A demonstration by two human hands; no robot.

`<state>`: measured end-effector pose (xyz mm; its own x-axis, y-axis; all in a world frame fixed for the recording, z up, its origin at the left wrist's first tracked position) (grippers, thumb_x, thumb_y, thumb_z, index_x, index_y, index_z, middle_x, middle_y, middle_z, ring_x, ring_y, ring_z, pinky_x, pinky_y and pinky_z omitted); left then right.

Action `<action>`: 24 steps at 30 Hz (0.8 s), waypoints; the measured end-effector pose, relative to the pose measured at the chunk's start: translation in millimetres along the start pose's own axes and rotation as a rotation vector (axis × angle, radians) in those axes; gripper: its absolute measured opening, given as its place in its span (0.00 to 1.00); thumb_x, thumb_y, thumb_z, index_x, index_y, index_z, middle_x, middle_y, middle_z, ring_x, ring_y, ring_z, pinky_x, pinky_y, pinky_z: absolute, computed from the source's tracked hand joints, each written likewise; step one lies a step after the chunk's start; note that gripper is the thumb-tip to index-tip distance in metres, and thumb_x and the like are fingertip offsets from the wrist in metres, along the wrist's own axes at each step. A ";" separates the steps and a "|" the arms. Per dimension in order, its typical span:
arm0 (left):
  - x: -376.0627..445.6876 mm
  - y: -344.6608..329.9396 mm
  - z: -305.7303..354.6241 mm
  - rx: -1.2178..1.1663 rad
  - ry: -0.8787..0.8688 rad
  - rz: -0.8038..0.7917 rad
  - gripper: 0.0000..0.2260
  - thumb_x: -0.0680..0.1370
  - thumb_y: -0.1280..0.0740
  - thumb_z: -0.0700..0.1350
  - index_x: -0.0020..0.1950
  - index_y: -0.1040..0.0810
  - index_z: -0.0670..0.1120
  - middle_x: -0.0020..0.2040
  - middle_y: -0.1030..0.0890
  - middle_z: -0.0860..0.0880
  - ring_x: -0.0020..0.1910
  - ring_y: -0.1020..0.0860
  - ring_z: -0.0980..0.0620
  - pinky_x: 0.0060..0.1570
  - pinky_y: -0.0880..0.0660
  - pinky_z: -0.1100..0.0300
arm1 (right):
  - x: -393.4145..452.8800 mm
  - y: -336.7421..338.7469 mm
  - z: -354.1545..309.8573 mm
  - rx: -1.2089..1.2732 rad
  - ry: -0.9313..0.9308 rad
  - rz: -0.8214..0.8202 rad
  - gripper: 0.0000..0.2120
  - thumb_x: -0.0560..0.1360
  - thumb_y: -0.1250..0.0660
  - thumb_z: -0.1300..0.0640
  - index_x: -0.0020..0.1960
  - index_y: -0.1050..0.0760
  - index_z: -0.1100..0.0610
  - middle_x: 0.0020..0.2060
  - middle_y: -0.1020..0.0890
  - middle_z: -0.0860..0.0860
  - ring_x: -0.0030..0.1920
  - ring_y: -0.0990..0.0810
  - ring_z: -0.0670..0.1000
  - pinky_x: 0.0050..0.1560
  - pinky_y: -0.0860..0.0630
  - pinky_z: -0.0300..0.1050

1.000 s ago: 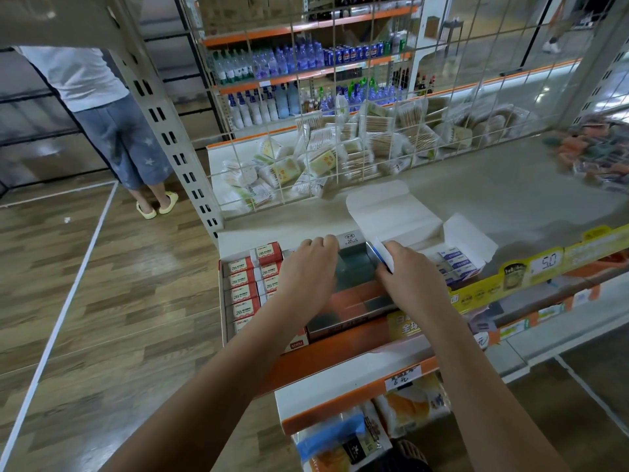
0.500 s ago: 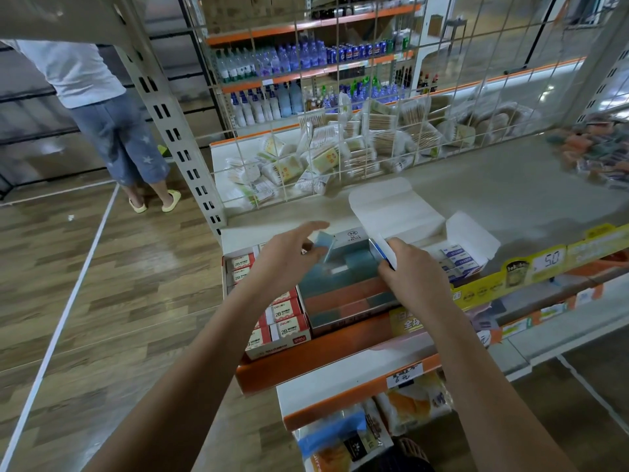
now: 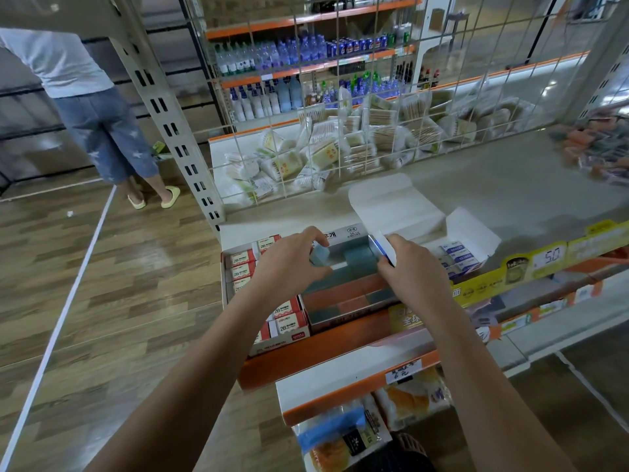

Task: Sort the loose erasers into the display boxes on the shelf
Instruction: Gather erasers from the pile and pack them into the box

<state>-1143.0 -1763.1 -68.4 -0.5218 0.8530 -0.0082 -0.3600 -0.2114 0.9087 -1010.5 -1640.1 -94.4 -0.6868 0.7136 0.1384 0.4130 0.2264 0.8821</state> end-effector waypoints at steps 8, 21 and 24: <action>-0.9 0.8 11.0 0.146 -0.021 0.011 0.15 0.77 0.35 0.48 0.61 0.34 0.47 0.50 0.20 0.47 0.40 0.25 0.51 0.36 0.29 0.60 | -0.2 -0.4 0.5 0.000 0.002 -0.004 0.11 0.78 0.40 0.54 0.59 0.30 0.56 0.47 0.20 0.53 0.41 0.27 0.50 0.39 0.30 0.43; 1.5 -11.4 16.7 0.269 -0.019 0.134 0.13 0.78 0.37 0.51 0.62 0.27 0.51 0.59 0.28 0.51 0.56 0.29 0.52 0.44 0.32 0.61 | -1.1 1.1 -0.9 -0.004 0.003 -0.005 0.10 0.78 0.41 0.55 0.57 0.30 0.56 0.48 0.20 0.54 0.41 0.26 0.51 0.37 0.33 0.42; 1.5 -11.9 20.8 0.281 -0.025 0.154 0.11 0.78 0.36 0.51 0.60 0.27 0.50 0.57 0.26 0.50 0.55 0.28 0.52 0.43 0.31 0.61 | -1.1 0.6 -1.2 -0.006 0.006 -0.003 0.11 0.78 0.40 0.55 0.59 0.30 0.56 0.50 0.19 0.54 0.44 0.23 0.52 0.38 0.31 0.41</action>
<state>-1123.4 -1749.4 -70.5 -0.5328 0.8336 0.1455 -0.0489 -0.2019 0.9782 -1010.3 -1641.5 -93.6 -0.6917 0.7089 0.1383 0.4070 0.2244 0.8855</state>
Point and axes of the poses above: each hand's wrist, its own x-axis towards the middle knuckle, its own y-axis out of the back of the hand, z = x × y, the point moved 5 cm from there along x, towards the middle knuckle
